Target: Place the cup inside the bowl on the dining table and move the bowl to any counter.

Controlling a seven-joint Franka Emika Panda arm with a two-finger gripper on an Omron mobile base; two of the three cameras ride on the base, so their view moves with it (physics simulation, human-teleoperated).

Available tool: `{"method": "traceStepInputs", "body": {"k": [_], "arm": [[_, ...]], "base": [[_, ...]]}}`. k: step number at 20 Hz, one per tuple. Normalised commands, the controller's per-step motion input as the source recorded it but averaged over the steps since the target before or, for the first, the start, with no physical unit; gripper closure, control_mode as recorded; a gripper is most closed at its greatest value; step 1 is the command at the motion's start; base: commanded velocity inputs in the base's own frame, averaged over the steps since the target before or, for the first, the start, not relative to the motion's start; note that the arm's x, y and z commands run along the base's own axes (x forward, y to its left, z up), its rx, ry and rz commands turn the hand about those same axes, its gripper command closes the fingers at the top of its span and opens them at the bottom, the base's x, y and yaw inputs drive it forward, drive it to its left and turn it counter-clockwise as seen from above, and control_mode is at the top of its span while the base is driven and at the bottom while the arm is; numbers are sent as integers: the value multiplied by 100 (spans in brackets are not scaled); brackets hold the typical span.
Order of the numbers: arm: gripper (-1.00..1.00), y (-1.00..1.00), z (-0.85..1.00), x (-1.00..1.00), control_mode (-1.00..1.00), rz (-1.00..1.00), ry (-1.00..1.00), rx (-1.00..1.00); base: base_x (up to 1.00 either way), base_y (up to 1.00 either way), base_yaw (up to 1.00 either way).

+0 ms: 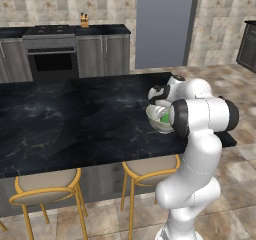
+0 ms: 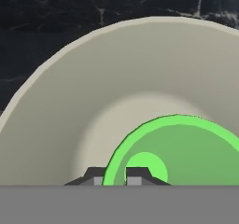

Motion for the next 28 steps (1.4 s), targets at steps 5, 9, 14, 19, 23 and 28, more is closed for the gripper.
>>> {"method": "traceStepInputs", "body": {"k": [5,9,14,19,23,28], "arm": [[-100,0,0,0,-100,0,0,0],[-100,0,0,0,-100,0,0,0],[-100,1,9,-7,-100,0,0,0],[-100,18,42,-2,-100,0,3,-4],[-100,16,43,0,-100,0,0,-2],[-100,2,32,0,-100,0,3,0]], "base": [[0,0,0],[0,0,0],[0,0,0],[0,0,0],[0,0,0],[0,0,0]]}}
